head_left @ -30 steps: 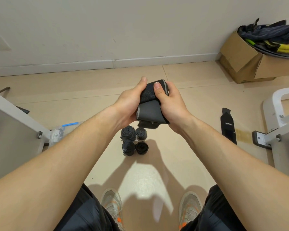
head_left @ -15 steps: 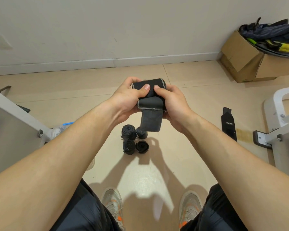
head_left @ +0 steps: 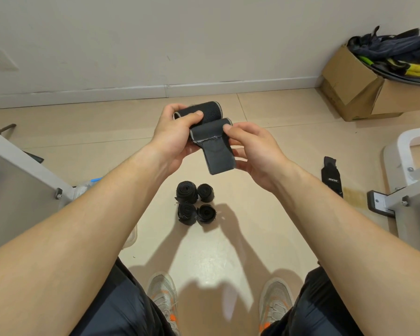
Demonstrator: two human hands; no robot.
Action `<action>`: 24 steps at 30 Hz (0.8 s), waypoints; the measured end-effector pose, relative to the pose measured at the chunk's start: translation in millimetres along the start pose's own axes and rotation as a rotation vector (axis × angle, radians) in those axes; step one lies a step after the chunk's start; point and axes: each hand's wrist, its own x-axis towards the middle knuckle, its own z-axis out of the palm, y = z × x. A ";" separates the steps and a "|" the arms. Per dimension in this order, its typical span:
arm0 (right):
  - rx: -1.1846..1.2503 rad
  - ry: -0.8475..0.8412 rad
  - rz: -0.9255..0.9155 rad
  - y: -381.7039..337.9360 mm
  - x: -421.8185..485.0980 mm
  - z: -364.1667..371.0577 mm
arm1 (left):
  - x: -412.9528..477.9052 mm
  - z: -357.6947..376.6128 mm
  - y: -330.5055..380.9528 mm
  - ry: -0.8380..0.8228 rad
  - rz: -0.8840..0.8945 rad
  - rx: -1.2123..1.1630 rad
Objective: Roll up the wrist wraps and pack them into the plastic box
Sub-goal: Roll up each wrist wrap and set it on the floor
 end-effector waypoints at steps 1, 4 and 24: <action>-0.024 -0.010 0.001 -0.5 0.2 -1.2 | 0.0 0.1 -0.5 0.003 0.004 0.003; -0.064 -0.002 0.010 -1.7 1.4 -4.1 | 0.6 -1.1 -0.2 0.010 -0.016 -0.055; -0.458 0.080 -0.036 7.4 9.2 -0.1 | 2.6 -1.3 -1.0 0.057 0.191 0.174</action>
